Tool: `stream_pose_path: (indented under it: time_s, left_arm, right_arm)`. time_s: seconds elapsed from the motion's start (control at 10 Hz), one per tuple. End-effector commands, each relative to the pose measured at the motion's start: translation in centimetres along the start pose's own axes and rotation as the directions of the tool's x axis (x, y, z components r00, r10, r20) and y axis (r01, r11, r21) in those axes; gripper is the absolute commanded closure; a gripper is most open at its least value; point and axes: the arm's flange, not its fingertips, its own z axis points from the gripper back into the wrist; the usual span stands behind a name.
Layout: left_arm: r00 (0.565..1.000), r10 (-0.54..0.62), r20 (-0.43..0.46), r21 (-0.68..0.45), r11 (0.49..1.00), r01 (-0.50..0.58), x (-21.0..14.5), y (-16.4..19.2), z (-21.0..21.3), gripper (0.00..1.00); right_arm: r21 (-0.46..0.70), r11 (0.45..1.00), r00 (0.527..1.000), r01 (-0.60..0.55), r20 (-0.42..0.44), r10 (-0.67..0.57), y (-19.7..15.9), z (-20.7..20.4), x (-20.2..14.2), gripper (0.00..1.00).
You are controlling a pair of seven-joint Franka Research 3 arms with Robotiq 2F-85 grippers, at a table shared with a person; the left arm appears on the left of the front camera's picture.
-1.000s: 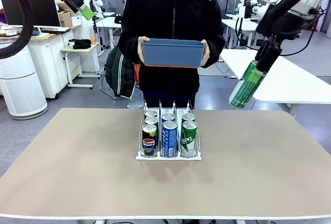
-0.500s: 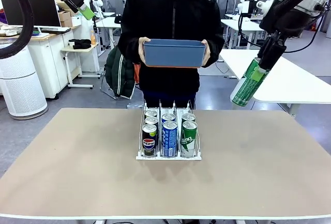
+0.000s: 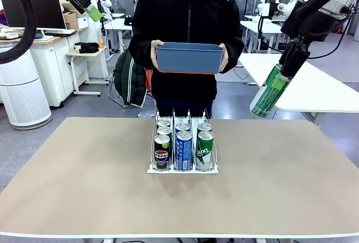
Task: Fill the beverage cans into the dispenser.
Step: Place the picked Sprite in the line of the Automatic Can Dispenser with the same cans.
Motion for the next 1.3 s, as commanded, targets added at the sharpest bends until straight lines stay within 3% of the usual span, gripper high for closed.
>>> stream_pose_path:
  time_s: [0.0, 0.5, 0.9, 1.2]
  left_arm:
    - [1.000, -0.001, -0.001, -0.002, 1.000, 0.001, -0.1, 0.0, 0.0, 0.00]
    - [1.000, -0.001, -0.001, -0.002, 1.000, 0.001, -0.1, 0.0, 0.0, 0.00]
    - [1.000, -0.001, -0.001, -0.002, 1.000, 0.001, -0.1, 0.0, 0.0, 0.00]
    - [1.000, -0.001, -0.001, -0.002, 1.000, 0.001, -0.1, 0.0, 0.0, 0.00]
  right_arm:
    - [-0.025, 0.999, 0.997, 0.030, 0.065, -0.029, 2.9, -1.1, -1.0, 0.42]
    - [-0.153, 0.969, 0.966, 0.195, 0.201, -0.163, 9.9, -4.6, -2.9, 0.42]
    - [-0.206, 0.955, 0.963, 0.214, 0.207, -0.172, 10.2, -9.6, -0.6, 0.42]
    - [-0.247, 0.943, 0.970, 0.222, 0.155, -0.187, 9.4, -13.2, 1.3, 0.42]
